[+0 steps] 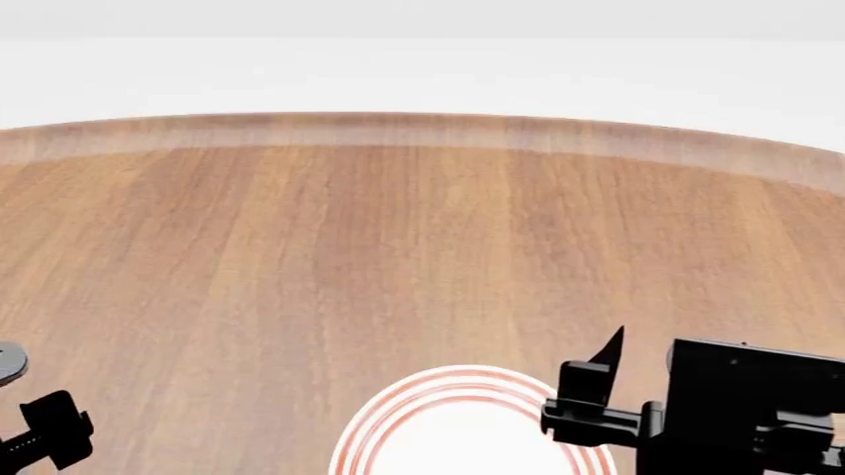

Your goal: Pick up the red mug and put it on the plate

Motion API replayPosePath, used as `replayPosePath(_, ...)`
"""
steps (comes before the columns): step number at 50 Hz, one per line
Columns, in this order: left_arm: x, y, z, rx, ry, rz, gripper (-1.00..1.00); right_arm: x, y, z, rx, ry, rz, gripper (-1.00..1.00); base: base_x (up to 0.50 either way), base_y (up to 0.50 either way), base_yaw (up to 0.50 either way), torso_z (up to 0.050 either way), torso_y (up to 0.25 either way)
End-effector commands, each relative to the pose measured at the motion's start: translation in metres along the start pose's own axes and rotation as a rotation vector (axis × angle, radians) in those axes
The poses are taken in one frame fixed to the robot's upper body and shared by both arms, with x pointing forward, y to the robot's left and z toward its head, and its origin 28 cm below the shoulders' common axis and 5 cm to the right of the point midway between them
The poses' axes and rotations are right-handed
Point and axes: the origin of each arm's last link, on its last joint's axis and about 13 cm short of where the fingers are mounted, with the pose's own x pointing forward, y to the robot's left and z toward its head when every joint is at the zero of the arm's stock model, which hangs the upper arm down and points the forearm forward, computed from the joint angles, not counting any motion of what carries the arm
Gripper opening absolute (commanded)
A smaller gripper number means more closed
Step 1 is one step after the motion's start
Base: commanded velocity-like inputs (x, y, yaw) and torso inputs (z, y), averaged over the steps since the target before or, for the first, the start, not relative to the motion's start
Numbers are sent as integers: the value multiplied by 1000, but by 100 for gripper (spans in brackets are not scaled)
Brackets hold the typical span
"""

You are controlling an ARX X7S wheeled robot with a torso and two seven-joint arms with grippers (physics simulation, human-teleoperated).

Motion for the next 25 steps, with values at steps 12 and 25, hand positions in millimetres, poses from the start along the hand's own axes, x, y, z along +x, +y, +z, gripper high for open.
replayPosePath(12,15,-3,-7,-17,64,-26,100,3,0,-4,22,9,2,100,0,0,0,0,0)
replayPosePath(25,33,-8,-10,-10,114,-14,100,3,1,-5,19,12,3,100,0,0,0,0,0)
